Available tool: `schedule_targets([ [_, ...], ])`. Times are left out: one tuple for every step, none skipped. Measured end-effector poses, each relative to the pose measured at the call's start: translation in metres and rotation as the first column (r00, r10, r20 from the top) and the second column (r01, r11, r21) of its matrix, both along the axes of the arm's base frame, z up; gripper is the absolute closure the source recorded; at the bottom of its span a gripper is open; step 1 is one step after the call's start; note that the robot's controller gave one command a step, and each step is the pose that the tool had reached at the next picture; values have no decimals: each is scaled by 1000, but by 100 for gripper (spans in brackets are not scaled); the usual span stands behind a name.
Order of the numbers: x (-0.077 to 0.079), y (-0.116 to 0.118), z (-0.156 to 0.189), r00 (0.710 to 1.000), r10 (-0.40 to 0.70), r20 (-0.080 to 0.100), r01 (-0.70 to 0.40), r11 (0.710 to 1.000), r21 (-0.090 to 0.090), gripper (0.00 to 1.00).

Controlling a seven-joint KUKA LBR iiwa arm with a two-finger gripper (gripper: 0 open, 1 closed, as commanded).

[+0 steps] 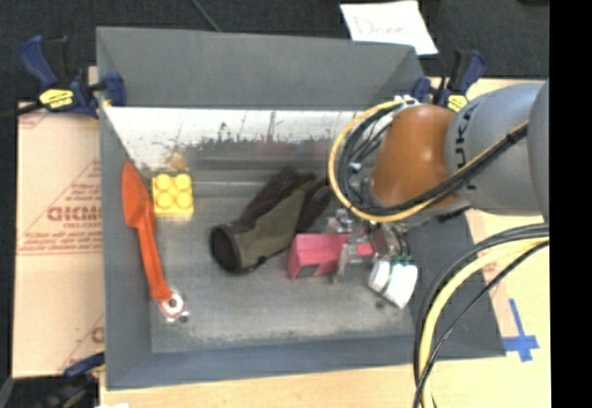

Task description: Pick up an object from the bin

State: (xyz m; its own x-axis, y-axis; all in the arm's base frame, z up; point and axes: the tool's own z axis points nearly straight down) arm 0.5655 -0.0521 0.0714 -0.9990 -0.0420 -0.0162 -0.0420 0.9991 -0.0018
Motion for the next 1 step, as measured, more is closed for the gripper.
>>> schedule_targets([
  [0,0,0,1000,0,0,0,1000,0,100],
])
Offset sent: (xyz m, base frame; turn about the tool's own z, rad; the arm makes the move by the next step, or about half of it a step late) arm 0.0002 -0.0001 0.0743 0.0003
